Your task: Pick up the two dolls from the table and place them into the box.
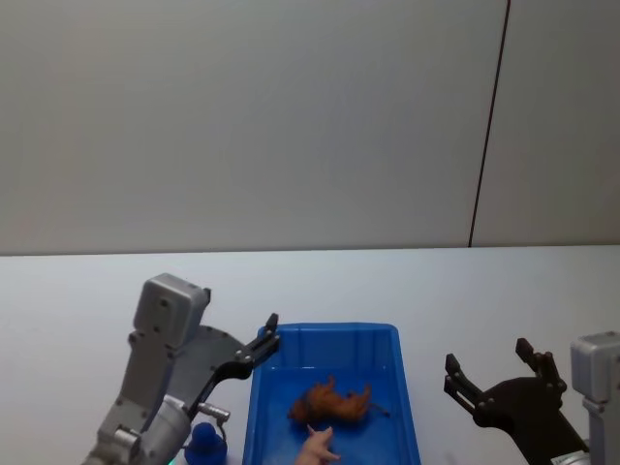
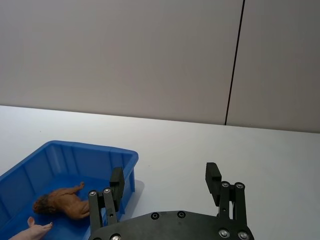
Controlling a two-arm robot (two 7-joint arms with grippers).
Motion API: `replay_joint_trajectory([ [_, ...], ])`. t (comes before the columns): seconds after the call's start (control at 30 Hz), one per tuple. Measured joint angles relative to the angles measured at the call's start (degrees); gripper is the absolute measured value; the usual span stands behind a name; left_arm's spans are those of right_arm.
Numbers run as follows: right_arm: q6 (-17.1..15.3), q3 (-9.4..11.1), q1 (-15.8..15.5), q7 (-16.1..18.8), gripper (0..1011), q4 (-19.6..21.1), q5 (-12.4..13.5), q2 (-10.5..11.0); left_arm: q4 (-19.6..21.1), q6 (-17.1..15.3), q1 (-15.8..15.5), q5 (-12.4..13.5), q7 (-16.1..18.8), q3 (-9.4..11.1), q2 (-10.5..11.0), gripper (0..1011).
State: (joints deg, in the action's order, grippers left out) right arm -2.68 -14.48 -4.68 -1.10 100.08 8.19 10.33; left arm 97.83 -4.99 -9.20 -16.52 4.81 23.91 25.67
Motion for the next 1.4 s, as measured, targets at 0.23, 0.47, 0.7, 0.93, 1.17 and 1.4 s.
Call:
replay_joint_trajectory([
  [0.23, 0.04, 0.05, -0.09, -0.11, 1001, 0.1, 0.05, 0.04, 1.76, -1.97, 2.03, -2.9, 1.81, -0.94, 1.72, 1001],
  [0.47, 0.05, 0.08, -0.16, -0.18, 1001, 0.15, 0.09, 0.08, 2.73, -3.85, 3.76, -5.82, 2.54, -1.79, 3.11, 1001],
  [0.7, 0.05, 0.08, -0.19, -0.22, 1001, 0.18, 0.1, 0.12, 2.96, -5.74, 5.22, -8.46, 2.35, -2.52, 4.34, 1001],
  [0.93, 0.04, 0.07, -0.22, -0.27, 1001, 0.23, 0.1, 0.13, 2.51, -7.36, 6.14, -9.69, 1.46, -2.94, 5.08, 1001],
  [1.17, 0.04, 0.07, -0.23, -0.27, 1001, 0.23, 0.1, 0.13, 1.72, -8.66, 6.49, -10.02, 0.3, -3.14, 5.41, 1001],
  [1.4, 0.04, 0.07, -0.24, -0.27, 1001, 0.23, 0.09, 0.13, 0.44, -10.07, 6.58, -9.84, -1.05, -3.29, 5.49, 1001],
])
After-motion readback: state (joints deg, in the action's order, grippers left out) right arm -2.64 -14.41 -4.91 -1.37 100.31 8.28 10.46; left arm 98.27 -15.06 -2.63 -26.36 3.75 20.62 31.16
